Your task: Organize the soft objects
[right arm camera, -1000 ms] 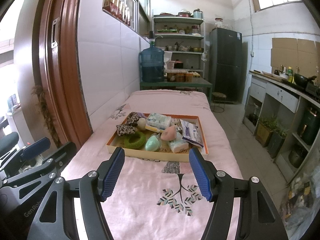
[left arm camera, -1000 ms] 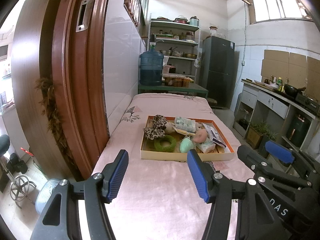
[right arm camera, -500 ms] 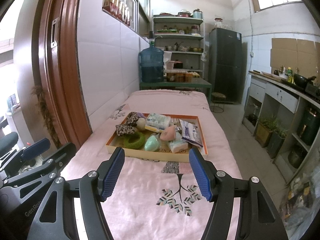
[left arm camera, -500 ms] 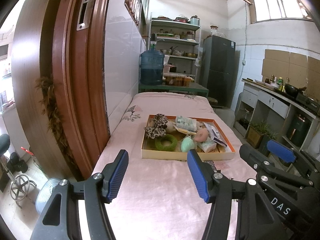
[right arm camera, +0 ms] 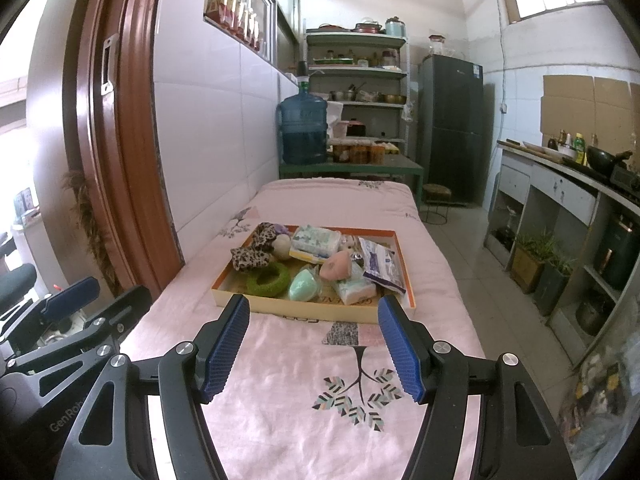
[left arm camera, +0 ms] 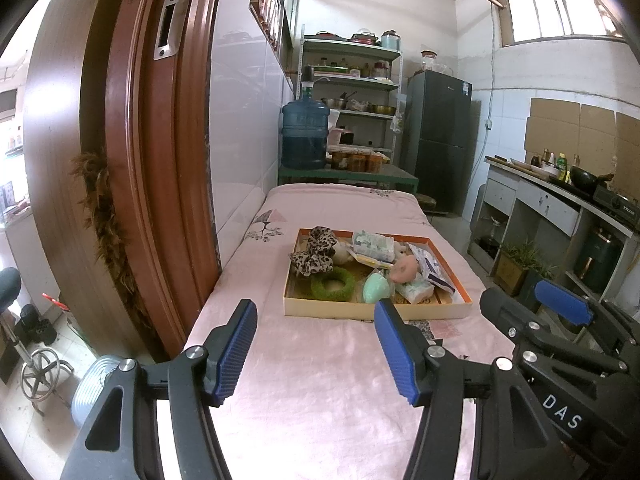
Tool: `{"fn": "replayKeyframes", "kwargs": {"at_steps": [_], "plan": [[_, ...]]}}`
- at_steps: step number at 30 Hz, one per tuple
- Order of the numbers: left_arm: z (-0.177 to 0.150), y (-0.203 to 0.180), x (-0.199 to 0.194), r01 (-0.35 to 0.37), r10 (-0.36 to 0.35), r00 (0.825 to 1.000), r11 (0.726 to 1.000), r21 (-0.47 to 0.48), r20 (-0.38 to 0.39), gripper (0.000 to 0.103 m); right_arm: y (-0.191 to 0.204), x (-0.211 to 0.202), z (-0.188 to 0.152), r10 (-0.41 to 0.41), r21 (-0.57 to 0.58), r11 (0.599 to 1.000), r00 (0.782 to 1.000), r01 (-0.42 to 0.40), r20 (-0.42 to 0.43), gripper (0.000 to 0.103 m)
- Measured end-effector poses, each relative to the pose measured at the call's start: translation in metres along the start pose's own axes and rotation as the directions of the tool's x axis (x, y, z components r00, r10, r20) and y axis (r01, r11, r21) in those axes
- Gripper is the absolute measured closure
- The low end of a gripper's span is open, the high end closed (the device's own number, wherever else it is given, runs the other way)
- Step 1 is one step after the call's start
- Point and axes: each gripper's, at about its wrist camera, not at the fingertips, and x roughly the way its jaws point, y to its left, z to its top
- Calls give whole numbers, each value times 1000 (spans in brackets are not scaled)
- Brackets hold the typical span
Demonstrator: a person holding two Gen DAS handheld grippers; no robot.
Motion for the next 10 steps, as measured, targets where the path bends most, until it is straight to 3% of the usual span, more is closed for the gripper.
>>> {"fn": "replayKeyframes", "kwargs": {"at_steps": [10], "plan": [[-4, -1, -3, -3, 3, 1000, 1000, 0, -5, 42, 0, 0, 0, 0, 0, 1000, 1000, 0, -1, 34]]}}
